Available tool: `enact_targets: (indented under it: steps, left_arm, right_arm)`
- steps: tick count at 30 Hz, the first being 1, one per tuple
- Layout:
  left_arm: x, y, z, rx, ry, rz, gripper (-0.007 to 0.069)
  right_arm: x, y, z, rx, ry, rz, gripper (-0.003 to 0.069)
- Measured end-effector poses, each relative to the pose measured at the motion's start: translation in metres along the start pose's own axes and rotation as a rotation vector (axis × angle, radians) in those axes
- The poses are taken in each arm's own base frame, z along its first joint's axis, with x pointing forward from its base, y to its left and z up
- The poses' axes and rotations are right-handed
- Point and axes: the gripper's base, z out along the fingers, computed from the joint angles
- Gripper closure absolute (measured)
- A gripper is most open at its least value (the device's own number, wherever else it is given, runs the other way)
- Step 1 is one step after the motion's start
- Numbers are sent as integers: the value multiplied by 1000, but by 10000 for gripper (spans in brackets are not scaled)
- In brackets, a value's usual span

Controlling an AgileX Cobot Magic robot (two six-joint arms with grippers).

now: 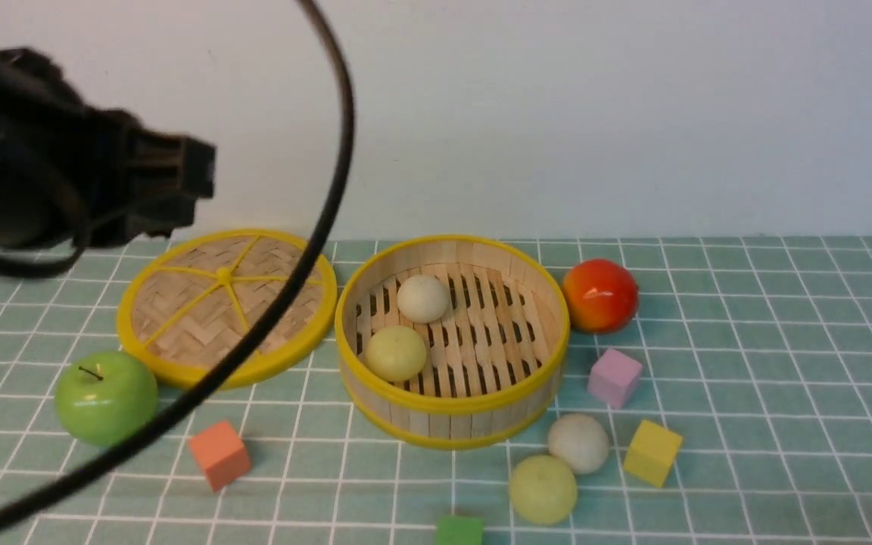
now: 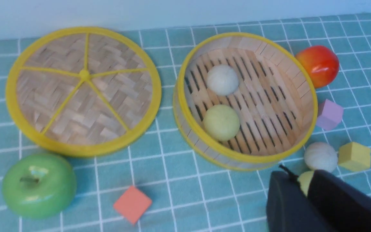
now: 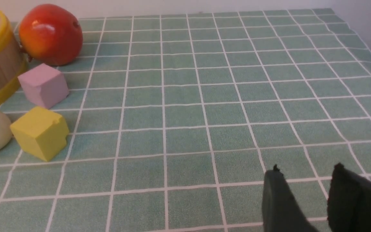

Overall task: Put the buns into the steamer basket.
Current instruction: Use the right arm to grab a steamed stuffed bun

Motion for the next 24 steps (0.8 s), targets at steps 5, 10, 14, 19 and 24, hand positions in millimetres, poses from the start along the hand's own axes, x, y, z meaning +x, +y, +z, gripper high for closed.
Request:
enact_targets:
  steps: [5, 10, 14, 19, 24]
  left_arm:
    - [38, 17, -12, -31, 3, -30, 638]
    - [65, 27, -18, -43, 17, -41, 638]
    - [72, 30, -23, -39, 6, -53, 638]
    - [74, 32, -40, -16, -56, -61, 638]
    - [86, 38, -68, 18, -122, -145, 638]
  right_arm:
    - [0, 0, 0, 0, 0, 0, 419]
    - [0, 0, 0, 0, 0, -1, 419]
    - [0, 0, 0, 0, 0, -1, 419]
    - [0, 0, 0, 0, 0, 0, 419]
    - [0, 0, 0, 0, 0, 0, 419]
